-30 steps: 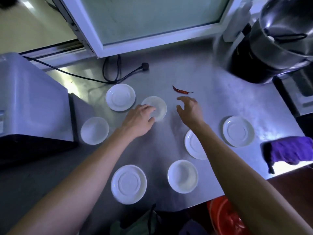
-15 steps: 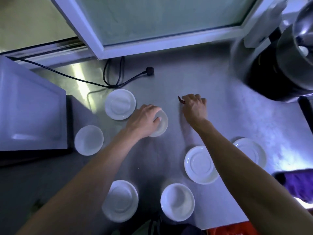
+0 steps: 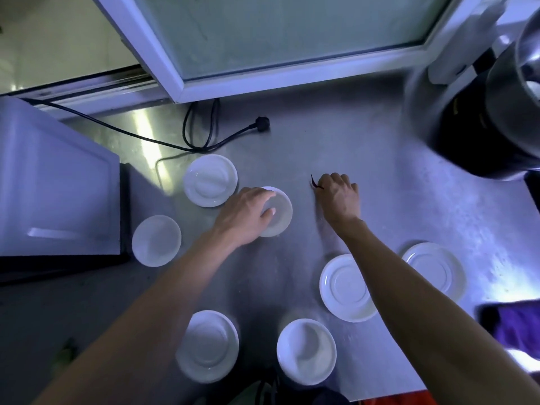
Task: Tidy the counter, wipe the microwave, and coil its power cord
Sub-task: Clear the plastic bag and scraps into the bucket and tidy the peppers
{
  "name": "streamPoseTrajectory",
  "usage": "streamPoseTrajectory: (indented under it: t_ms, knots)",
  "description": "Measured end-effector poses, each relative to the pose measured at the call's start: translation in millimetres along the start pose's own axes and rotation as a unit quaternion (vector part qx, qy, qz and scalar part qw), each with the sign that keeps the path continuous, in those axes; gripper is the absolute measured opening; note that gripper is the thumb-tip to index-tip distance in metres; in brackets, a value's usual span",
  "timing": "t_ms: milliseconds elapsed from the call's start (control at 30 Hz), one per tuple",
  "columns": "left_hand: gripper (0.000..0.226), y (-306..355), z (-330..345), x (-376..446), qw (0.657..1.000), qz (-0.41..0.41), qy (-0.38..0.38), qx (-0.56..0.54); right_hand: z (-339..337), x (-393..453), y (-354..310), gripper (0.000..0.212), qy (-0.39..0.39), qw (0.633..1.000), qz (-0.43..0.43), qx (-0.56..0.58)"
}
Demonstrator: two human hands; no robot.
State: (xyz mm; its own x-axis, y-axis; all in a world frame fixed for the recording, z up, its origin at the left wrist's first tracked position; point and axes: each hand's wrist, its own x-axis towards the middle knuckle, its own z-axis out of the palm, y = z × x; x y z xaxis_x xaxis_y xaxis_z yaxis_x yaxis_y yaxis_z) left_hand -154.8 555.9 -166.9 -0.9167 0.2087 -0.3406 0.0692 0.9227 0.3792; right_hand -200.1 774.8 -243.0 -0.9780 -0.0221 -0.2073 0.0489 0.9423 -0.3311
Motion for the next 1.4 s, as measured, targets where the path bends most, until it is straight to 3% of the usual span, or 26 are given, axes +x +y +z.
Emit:
streamPoseTrajectory:
  t_ms: [167, 467, 800, 1400]
  knots:
    - [0.042, -10.0, -8.0, -26.1, 1.000, -0.017, 0.007, -0.002, -8.0, -20.4, -16.2, 0.014, 0.019, 0.998, 0.002, 0.059]
    - [0.042, -43.6, -21.3, -110.2, 0.997, -0.044, 0.067, -0.014, -26.6, -73.9, -100.0, 0.018, 0.086, 0.978, -0.112, 0.154]
    - [0.040, -122.0, -25.5, -246.7, 0.982, -0.103, 0.158, -0.029, -8.1, -176.0, -220.3, 0.017, 0.033, 0.945, -0.261, 0.194]
    - [0.044, -245.0, 19.5, -569.1, 0.937, -0.239, 0.250, -0.053, 72.2, -428.7, -401.8, 0.020, -0.037, 0.882, -0.454, 0.118]
